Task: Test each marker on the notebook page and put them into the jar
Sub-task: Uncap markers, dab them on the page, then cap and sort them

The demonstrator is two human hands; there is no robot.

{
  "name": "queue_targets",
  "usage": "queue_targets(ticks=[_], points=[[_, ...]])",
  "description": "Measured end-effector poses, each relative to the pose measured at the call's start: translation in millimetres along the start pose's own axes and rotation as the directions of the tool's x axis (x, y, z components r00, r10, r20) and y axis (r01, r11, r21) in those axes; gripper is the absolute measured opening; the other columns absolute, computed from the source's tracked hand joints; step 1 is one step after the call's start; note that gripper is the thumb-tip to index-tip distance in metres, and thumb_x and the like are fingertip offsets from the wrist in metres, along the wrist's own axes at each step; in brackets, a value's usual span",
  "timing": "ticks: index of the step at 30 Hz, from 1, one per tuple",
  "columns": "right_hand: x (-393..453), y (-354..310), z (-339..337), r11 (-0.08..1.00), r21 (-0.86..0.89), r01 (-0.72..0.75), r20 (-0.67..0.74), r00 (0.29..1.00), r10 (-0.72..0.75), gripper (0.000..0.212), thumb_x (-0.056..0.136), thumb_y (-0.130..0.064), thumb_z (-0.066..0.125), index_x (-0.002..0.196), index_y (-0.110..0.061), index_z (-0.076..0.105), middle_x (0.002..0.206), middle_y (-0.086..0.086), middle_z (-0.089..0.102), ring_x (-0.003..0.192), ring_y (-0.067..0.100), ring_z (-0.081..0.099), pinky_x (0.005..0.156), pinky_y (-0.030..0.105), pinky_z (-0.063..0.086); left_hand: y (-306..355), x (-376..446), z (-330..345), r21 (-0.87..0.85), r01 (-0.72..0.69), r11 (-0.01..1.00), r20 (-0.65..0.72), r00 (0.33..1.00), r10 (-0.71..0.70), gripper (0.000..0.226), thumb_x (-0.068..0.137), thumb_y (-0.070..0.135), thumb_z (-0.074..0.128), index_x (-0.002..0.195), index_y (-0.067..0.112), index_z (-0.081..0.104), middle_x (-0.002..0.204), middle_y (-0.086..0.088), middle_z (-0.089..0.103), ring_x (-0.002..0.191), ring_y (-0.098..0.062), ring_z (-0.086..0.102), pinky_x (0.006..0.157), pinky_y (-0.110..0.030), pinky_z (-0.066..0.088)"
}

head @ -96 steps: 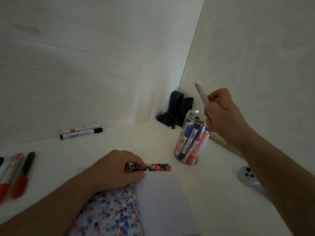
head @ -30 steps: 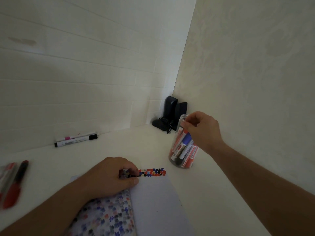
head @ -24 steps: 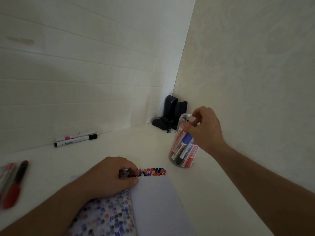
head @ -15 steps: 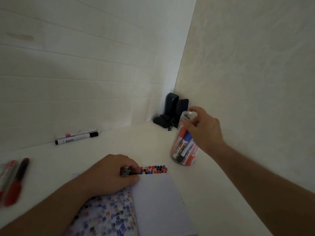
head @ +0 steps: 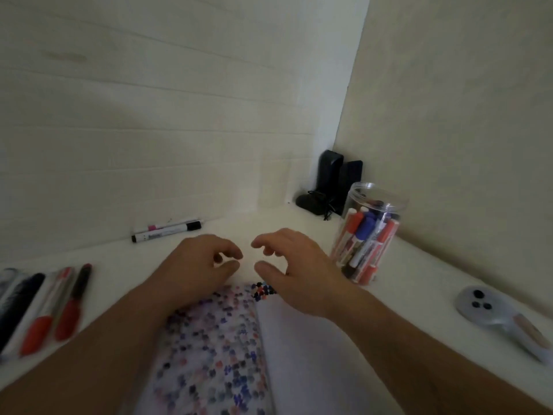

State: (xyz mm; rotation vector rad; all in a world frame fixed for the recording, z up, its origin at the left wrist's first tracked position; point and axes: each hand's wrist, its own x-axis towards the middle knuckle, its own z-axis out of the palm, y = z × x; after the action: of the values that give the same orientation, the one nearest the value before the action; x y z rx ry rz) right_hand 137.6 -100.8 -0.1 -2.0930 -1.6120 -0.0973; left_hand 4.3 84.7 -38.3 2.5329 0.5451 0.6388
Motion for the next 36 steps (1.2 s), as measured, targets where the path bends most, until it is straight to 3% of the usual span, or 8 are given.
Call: queue_targets(ticks=[4,8,18,26,29,31,33,36], points=[[3,1,48,0.99,0.133,-0.039,0.093,0.995,0.027,0.054,0.086,-0.077,0.049,0.128,-0.046,0.061,0.122,-0.023,0.056,0.118,0.004,0.046,0.105,0.038,0.045,-56,11,-21,0.189,0.273,0.943,-0.259,0.94,-0.22,0.026,0.085,0.033,0.071,0.111,0.037,0.073,0.13,0.003,0.061,0.119,-0.026,0.054,0.103,-0.042,0.045],[2,4,61,0.991,0.053,0.12,-0.001,0.993,-0.12,0.043,0.085,-0.072,0.052,0.113,-0.044,0.069,0.111,-0.024,0.054,0.109,0.003,0.044,0.098,0.038,0.042,-73,14,-20,0.281,0.486,0.827,-0.266,0.868,-0.419,0.044,0.09,0.032,0.062,0.134,0.034,0.061,0.144,-0.003,0.05,0.13,-0.033,0.041,0.109,-0.045,0.036],[-3,14,59,0.967,0.227,0.115,-0.116,0.989,-0.091,0.031,0.088,-0.063,0.051,0.098,-0.042,0.072,0.099,-0.025,0.057,0.101,0.002,0.047,0.092,0.038,0.046,-61,16,-19,0.445,0.577,0.684,-0.303,0.816,-0.492,0.045,0.093,0.046,0.05,0.136,0.035,0.054,0.13,-0.01,0.047,0.12,-0.036,0.039,0.104,-0.046,0.032],[-5,9,52,0.967,0.226,0.116,-0.095,0.991,-0.097,0.036,0.091,-0.058,0.043,0.098,-0.037,0.072,0.095,-0.019,0.061,0.096,0.008,0.049,0.09,0.035,0.045,-50,13,-15,0.477,0.507,0.718,-0.274,0.862,-0.427,0.018,0.104,0.041,0.046,0.114,0.033,0.058,0.12,-0.003,0.061,0.115,-0.031,0.045,0.097,-0.047,0.033],[-4,7,49,0.968,0.224,0.118,-0.089,0.991,-0.1,0.024,0.1,-0.044,0.055,0.116,-0.035,0.071,0.095,-0.017,0.06,0.091,0.003,0.047,0.086,0.025,0.041,-21,12,-20,0.207,0.374,0.904,-0.339,0.894,-0.292,0.018,0.106,0.033,0.044,0.119,0.029,0.056,0.103,-0.001,0.066,0.09,-0.022,0.055,0.077,-0.038,0.045],[-3,8,45,0.956,0.276,0.102,-0.128,0.989,-0.068,0.045,0.102,-0.035,0.059,0.145,-0.041,0.051,0.101,-0.018,0.055,0.086,0.0,0.048,0.079,0.017,0.04,10,6,-22,-0.183,0.243,0.953,-0.294,0.911,-0.289,0.018,0.107,0.031,0.043,0.123,0.034,0.051,0.092,0.002,0.066,0.071,-0.013,0.056,0.063,-0.029,0.047],[-1,10,43,0.947,0.307,0.093,-0.166,0.985,-0.043,0.071,0.101,-0.025,0.062,0.158,-0.048,0.027,0.107,-0.017,0.052,0.082,0.0,0.051,0.075,0.014,0.043,40,-4,-18,-0.513,0.202,0.834,-0.09,0.954,-0.286,0.017,0.106,0.031,0.046,0.121,0.038,0.049,0.089,-0.001,0.07,0.071,-0.013,0.059,0.065,-0.031,0.05],[2,19,46,0.948,0.276,0.16,-0.254,0.963,-0.089,0.067,0.092,-0.008,0.069,0.15,-0.037,0.049,0.108,-0.013,0.057,0.081,0.001,0.055,0.075,0.012,0.043,64,-16,-5,-0.718,0.288,0.634,0.202,0.957,-0.206,0.02,0.102,0.024,0.058,0.119,0.023,0.048,0.09,-0.013,0.07,0.07,-0.021,0.064,0.062,-0.031,0.053]])
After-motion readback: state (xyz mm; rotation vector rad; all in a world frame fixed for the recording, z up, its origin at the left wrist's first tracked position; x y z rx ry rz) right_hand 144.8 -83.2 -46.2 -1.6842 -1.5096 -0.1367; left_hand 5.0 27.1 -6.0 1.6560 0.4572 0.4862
